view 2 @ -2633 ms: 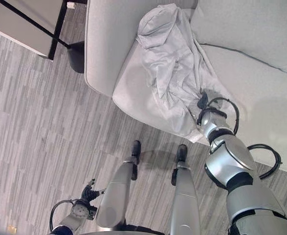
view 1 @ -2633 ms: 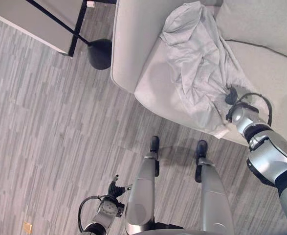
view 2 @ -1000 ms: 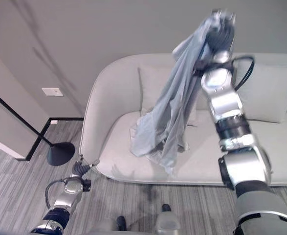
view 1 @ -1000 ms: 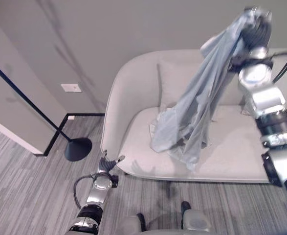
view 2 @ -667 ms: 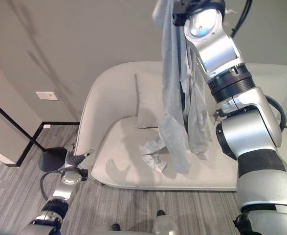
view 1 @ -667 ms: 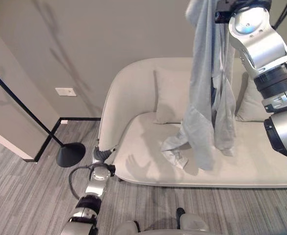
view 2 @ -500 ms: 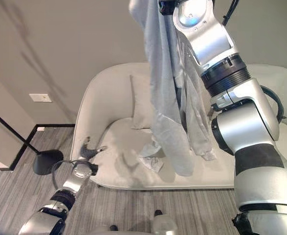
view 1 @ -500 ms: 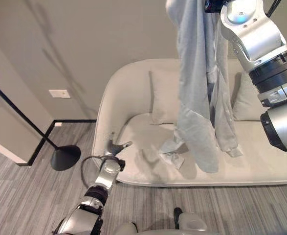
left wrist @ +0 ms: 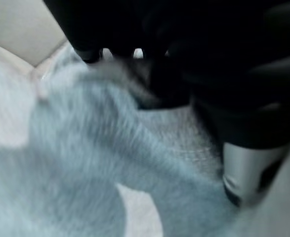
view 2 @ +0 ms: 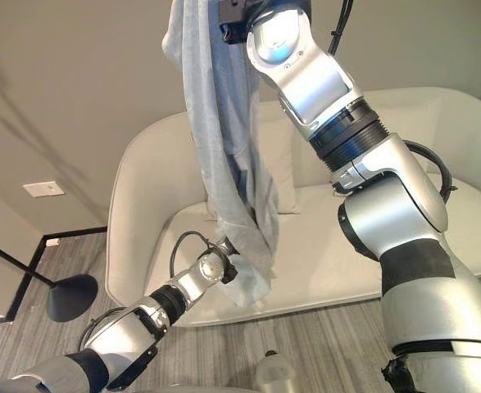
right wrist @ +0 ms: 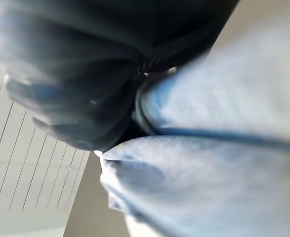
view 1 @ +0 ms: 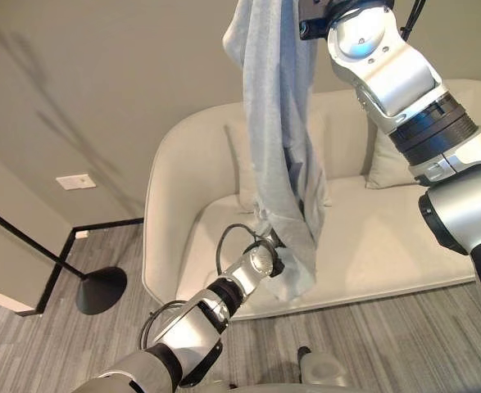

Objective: Hang the clothes on the sofa on the clothes rack.

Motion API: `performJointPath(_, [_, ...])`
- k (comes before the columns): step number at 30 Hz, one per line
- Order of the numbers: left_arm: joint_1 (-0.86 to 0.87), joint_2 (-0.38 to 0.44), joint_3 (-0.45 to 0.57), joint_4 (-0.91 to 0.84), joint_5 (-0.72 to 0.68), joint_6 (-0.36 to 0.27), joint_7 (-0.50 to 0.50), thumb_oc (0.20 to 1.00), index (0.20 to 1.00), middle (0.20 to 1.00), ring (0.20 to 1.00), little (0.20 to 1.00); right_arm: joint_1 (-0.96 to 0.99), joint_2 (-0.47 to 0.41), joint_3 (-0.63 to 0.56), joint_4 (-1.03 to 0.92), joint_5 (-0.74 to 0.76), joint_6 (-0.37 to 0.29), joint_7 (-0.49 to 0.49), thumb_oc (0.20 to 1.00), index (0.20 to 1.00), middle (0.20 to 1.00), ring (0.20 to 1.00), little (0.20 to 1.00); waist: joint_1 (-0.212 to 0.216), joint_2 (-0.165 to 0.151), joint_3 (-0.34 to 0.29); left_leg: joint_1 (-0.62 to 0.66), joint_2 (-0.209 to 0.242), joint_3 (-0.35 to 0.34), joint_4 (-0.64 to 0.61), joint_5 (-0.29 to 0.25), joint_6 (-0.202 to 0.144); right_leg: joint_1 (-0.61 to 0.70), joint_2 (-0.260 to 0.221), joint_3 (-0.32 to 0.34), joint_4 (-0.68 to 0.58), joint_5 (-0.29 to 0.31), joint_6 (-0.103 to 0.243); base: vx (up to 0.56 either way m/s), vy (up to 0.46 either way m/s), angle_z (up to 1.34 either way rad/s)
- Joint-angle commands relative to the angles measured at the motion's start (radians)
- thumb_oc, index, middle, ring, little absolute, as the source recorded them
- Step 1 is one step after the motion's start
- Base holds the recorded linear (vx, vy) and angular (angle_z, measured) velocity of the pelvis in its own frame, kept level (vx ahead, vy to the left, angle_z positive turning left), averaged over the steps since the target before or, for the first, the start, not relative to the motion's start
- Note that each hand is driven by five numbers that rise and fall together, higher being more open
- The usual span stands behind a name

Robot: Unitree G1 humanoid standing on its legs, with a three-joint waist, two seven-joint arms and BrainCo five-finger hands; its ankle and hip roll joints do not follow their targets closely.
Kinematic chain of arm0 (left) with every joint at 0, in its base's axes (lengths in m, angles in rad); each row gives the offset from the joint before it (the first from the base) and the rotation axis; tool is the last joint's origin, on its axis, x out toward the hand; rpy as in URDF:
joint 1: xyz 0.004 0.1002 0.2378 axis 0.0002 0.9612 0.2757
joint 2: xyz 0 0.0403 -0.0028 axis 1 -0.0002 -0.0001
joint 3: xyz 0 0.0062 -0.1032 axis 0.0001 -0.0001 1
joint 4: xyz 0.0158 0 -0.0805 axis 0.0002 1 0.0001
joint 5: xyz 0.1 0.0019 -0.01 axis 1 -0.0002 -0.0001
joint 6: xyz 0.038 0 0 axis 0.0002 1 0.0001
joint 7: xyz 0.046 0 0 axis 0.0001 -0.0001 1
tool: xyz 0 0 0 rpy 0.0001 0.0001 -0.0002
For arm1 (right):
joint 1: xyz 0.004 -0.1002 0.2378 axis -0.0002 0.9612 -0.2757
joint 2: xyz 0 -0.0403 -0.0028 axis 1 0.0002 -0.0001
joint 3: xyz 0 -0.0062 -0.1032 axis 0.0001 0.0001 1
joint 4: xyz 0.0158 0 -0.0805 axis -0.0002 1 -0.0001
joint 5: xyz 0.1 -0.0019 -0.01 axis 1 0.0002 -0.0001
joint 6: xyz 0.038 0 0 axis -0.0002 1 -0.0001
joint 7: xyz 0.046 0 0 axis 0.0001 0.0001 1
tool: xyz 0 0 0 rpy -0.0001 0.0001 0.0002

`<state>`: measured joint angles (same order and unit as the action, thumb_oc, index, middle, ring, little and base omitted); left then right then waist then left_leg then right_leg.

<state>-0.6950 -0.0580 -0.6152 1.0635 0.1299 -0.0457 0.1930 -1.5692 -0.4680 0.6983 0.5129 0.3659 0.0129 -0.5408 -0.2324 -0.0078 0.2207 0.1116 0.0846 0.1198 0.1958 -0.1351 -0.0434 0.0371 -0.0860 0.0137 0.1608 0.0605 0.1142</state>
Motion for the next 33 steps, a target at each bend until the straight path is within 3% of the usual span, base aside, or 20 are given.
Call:
performJointPath(1, [-0.083,-0.063,0.068,-0.002,-0.065,-0.035,0.010,0.200,0.200,0.200,0.200,0.200,-0.239,-0.019,0.035,0.002,-0.016,-0.054,-0.015,0.200,0.200,0.200,0.200,0.200,-0.019,0.057,0.045,0.214,-0.092,0.007,-0.283,0.112,-0.006,-0.031,0.047,-0.033,0.105,0.087,-0.048,0.01,-0.008,-0.09])
performJointPath(6, [-0.033,-0.085,0.172,0.011,-0.151,-0.020,0.019,0.200,0.200,0.200,0.200,0.200,-0.243,-0.031,0.068,-0.005,-0.031,-0.064,-0.010,0.200,0.200,0.200,0.200,0.200,-0.028,0.059,0.028,0.216,-0.090,0.006,-0.283,0.111,-0.006,-0.033,0.053,-0.025,0.099,0.095,-0.046,0.00,-0.026,-0.07])
performJointPath(10, [0.042,-0.064,0.269,-0.033,-0.166,-0.013,0.039,0.200,0.200,0.200,0.200,0.200,-0.220,-0.091,0.078,-0.004,-0.045,-0.063,-0.006,0.200,0.200,0.200,0.200,0.200,-0.020,0.060,0.013,0.207,-0.090,0.007,-0.283,0.115,-0.006,-0.032,0.049,-0.037,0.092,0.088,-0.043,-0.02,-0.032,0.00])
performJointPath(13, [0.190,-0.020,0.398,-0.219,-0.144,-0.009,0.082,0.200,0.200,0.200,0.200,0.200,-0.092,-0.181,0.004,-0.095,-0.092,-0.051,-0.003,0.200,0.200,0.200,0.200,0.200,0.002,0.076,0.029,0.211,-0.083,0.016,-0.283,0.113,-0.006,-0.035,0.039,-0.057,0.099,0.085,-0.046,-0.05,-0.055,-0.12])
performJointPath(14, [0.280,0.020,0.455,-0.328,-0.115,-0.002,0.112,0.200,0.200,0.200,0.200,0.200,-0.007,-0.262,-0.048,-0.162,-0.137,-0.035,-0.005,0.200,0.200,0.200,0.200,0.200,0.017,0.077,0.039,0.195,-0.072,0.008,-0.283,0.124,0.000,-0.036,0.066,-0.038,0.159,0.075,-0.044,-0.08,-0.052,-0.09])
performJointPath(17, [0.346,0.058,0.512,-0.410,-0.080,0.011,0.156,0.200,0.200,0.200,0.200,0.200,0.022,-0.311,-0.071,-0.224,-0.174,-0.032,-0.008,0.200,0.200,0.200,0.200,0.200,0.035,0.087,0.039,0.166,-0.058,0.013,-0.283,0.144,0.001,-0.049,0.098,-0.031,0.251,0.057,-0.031,-0.08,-0.078,0.09])
performJointPath(18, [0.406,0.164,0.611,-0.523,0.006,0.024,0.243,0.200,0.200,0.200,0.200,0.200,0.111,-0.345,-0.145,-0.270,-0.209,-0.022,-0.002,0.200,0.200,0.200,0.200,0.200,0.089,0.031,-0.017,0.138,-0.100,-0.006,-0.283,0.111,0.006,0.053,0.065,-0.027,0.007,0.007,-0.064,0.02,-0.199,0.07])
performJointPath(20, [0.421,0.190,0.640,-0.561,0.025,0.031,0.266,0.200,0.200,0.200,0.200,0.200,0.158,-0.365,-0.175,-0.299,-0.223,-0.020,-0.001,0.200,0.200,0.200,0.200,0.200,0.097,0.025,-0.025,0.126,-0.093,-0.009,-0.279,0.120,0.007,0.061,0.065,-0.023,-0.030,0.008,-0.061,0.01,-0.201,0.13])
performJointPath(21, [0.430,0.248,0.716,-0.659,0.055,0.042,0.325,0.200,0.200,0.200,0.200,0.200,0.233,-0.386,-0.242,-0.356,-0.260,-0.014,-0.004,0.200,0.200,0.200,0.200,0.200,0.116,0.014,-0.031,0.087,-0.071,-0.010,-0.207,0.151,-0.005,0.090,0.065,-0.034,-0.109,0.006,-0.065,-0.04,-0.172,0.16])
performJointPath(23, [0.431,0.272,0.739,-0.701,0.076,0.048,0.343,0.200,0.200,0.200,0.200,0.200,0.282,-0.383,-0.292,-0.387,-0.279,-0.009,-0.002,0.200,0.200,0.200,0.200,0.200,0.116,-0.005,-0.023,0.057,-0.062,0.002,-0.143,0.153,-0.017,0.117,0.051,-0.054,-0.145,0.017,-0.070,-0.02,-0.173,0.40])
performJointPath(25, [0.428,0.310,0.814,-0.787,0.114,0.056,0.397,0.200,0.200,0.200,0.200,0.200,0.409,-0.368,-0.391,-0.469,-0.321,0.009,0.013,0.200,0.200,0.200,0.200,0.200,0.127,-0.061,0.022,-0.007,-0.004,0.068,0.108,0.152,-0.035,0.190,-0.008,-0.105,-0.181,0.028,-0.076,0.03,-0.189,0.71])
performJointPath(26, [0.430,0.312,0.813,-0.789,0.114,0.058,0.396,0.200,0.200,0.200,0.200,0.200,0.417,-0.366,-0.398,-0.474,-0.323,0.012,0.015,0.200,0.200,0.200,0.200,0.200,0.126,-0.062,0.025,-0.010,0.000,0.064,0.123,0.143,-0.035,0.196,-0.006,-0.108,-0.183,0.028,-0.075,0.04,-0.128,0.75])
performJointPath(27, [0.433,0.320,0.862,-0.828,0.130,0.055,0.422,0.200,0.200,0.200,0.200,0.200,0.484,-0.365,-0.426,-0.520,-0.345,0.015,0.030,0.200,0.200,0.200,0.200,0.200,0.131,-0.100,0.058,-0.040,0.072,0.108,0.218,0.147,-0.048,0.223,-0.057,-0.130,-0.179,0.041,-0.080,0.02,-0.091,0.62])
performJointPath(29, [0.428,0.371,0.909,-0.886,0.166,0.057,0.440,0.200,0.200,0.200,0.200,0.200,0.574,-0.345,-0.489,-0.589,-0.377,0.026,0.056,0.200,0.200,0.200,0.200,0.200,0.149,-0.129,0.101,-0.092,0.127,0.084,0.301,0.124,-0.048,0.272,-0.080,-0.144,-0.190,0.039,-0.085,0.01,-0.050,0.57])
performJointPath(31, [0.427,0.393,0.925,-0.904,0.179,0.061,0.445,0.200,0.200,0.200,0.200,0.200,0.621,-0.339,-0.526,-0.619,-0.393,0.031,0.067,0.200,0.200,0.200,0.200,0.200,0.150,-0.135,0.104,-0.102,0.156,0.080,0.283,0.121,-0.042,0.281,-0.082,-0.153,-0.199,0.038,-0.084,0.06,0.032,0.29])
performJointPath(32, [0.414,0.432,0.953,-0.935,0.203,0.065,0.451,0.200,0.200,0.200,0.200,0.200,0.702,-0.333,-0.576,-0.654,-0.426,0.035,0.079,0.200,0.200,0.200,0.200,0.200,0.142,-0.132,0.094,-0.102,0.224,0.096,0.198,0.125,-0.041,0.287,-0.088,-0.167,-0.206,0.036,-0.076,0.15,0.143,0.31])
performJointPath(33, [0.403,0.449,0.962,-0.950,0.210,0.068,0.457,0.200,0.200,0.200,0.200,0.200,0.739,-0.328,-0.598,-0.669,-0.440,0.038,0.084,0.200,0.200,0.200,0.200,0.200,0.139,-0.126,0.083,-0.096,0.252,0.098,0.134,0.131,-0.045,0.289,-0.095,-0.168,-0.208,0.033,-0.069,0.23,0.241,0.39])
